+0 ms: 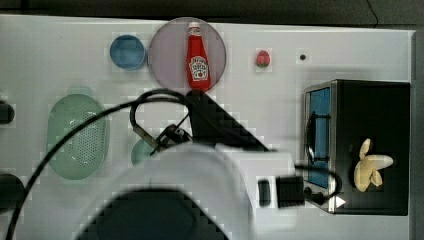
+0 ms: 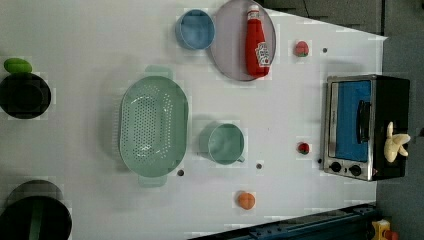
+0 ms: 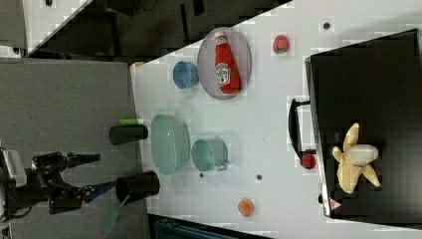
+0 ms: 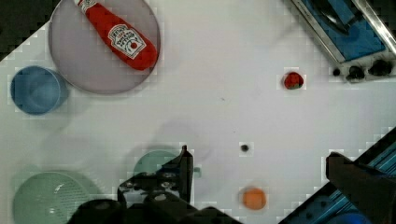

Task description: Pick banana from table and place on oven.

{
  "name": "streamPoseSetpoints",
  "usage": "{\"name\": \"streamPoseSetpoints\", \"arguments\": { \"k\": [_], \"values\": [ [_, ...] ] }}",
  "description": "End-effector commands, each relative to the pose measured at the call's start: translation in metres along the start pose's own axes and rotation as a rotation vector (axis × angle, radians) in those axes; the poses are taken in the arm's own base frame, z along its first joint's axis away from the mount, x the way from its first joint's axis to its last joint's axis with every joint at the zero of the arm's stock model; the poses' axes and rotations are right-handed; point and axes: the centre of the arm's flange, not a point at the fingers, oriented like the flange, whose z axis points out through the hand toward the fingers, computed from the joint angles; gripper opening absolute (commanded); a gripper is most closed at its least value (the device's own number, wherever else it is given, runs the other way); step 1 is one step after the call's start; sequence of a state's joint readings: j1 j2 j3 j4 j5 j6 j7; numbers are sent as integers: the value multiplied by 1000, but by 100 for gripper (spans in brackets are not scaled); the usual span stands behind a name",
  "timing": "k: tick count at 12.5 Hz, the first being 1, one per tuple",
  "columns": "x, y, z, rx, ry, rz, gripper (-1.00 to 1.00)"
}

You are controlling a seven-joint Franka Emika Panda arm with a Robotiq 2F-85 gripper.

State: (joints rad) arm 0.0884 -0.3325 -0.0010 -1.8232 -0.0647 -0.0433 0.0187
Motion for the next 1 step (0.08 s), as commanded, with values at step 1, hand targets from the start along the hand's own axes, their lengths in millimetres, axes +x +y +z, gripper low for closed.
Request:
{"name": "streamPoseSetpoints", "arguments": {
  "k": [1],
  "values": [
    [56, 50, 24, -26, -50, 250, 100]
  ]
}}
